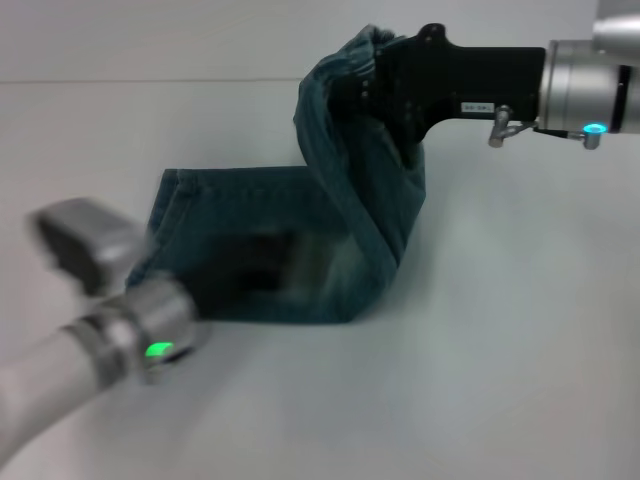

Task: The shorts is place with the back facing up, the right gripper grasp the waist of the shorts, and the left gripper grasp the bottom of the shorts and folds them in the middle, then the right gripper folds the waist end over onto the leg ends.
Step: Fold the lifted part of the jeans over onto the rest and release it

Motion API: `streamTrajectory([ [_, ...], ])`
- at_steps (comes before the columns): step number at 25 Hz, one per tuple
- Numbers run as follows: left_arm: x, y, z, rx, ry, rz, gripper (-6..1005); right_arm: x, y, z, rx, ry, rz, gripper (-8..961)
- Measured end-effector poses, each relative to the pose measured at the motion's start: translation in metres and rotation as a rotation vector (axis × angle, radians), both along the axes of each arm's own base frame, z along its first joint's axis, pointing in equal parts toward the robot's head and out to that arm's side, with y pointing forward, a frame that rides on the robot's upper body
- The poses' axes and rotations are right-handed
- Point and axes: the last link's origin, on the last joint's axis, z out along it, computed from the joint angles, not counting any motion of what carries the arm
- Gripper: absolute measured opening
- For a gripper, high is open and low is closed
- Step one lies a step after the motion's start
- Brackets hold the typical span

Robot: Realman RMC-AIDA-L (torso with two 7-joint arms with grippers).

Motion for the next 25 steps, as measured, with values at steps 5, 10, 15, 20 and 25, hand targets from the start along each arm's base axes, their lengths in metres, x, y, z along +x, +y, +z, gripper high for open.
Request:
streamTrajectory([
  [5,-0.075,-0.026,0.079,0.298,-0.010,0.137,34,-0.015,0.007,-0.013,-0.015,-0.048,0.026,51],
  [10,-0.116,-0.080,0.147,0.563,-0.069,0.206,39,-0.037,0.008,-0.041,-0.081,-0.148,0.086,52],
  [15,-0.125,-0.107,0.168,0.645,-0.076,0.215,44,-0.061,0.002,-0.077,-0.159,-0.294,0.178,52],
  [20,-0.127,-0.114,0.171,0.658,-0.072,0.208,49,-0.085,-0.007,-0.108,-0.209,-0.447,0.272,66],
  [25,-0.127,-0.115,0.172,0.658,-0.071,0.205,54,-0.096,-0.013,-0.127,-0.194,-0.563,0.319,139],
])
